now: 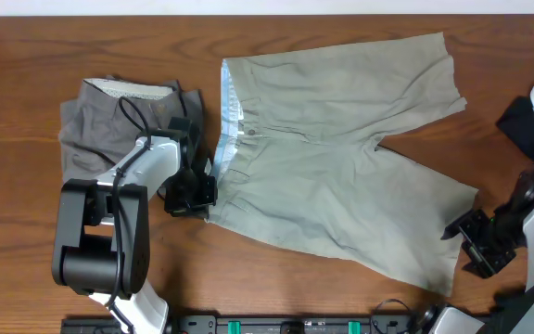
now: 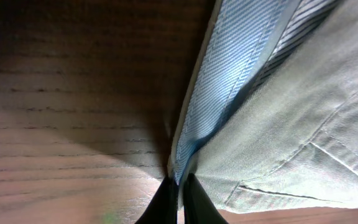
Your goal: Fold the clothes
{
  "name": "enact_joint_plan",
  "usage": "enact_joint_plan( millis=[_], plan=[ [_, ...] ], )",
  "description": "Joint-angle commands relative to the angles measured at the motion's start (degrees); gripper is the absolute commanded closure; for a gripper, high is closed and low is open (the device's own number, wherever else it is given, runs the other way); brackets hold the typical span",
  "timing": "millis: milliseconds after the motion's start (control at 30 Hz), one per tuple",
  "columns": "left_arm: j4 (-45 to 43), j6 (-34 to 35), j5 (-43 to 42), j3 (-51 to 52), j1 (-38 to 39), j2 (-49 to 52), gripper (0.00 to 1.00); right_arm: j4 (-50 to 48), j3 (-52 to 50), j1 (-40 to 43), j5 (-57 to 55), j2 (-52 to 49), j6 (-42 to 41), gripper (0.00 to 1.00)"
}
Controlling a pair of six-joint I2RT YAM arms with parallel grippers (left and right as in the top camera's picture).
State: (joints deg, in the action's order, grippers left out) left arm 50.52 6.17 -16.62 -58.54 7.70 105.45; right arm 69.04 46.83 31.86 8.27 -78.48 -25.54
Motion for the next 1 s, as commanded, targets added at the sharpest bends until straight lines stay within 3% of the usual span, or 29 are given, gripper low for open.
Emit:
enact_joint_plan(
  millis=[0, 567, 967],
  plan=[
    [-1.81, 0.04, 0.17, 0.66, -0.04, 1.92, 0.94, -1.62, -3.37, 1.64, 0.2, 1.03, -3.3, 0.34],
    [-1.7, 0.07, 0.15, 0.66, -0.04, 1.92, 0.93, -6.84, -13.62, 1.81, 6.69, 1.01, -4.24, 0.37],
    [-1.62, 0.07, 0.15, 0.66, -0.04, 1.92, 0.92, -6.93, -14.08, 1.14, 6.86, 1.01, -4.22, 0.42]
  ],
)
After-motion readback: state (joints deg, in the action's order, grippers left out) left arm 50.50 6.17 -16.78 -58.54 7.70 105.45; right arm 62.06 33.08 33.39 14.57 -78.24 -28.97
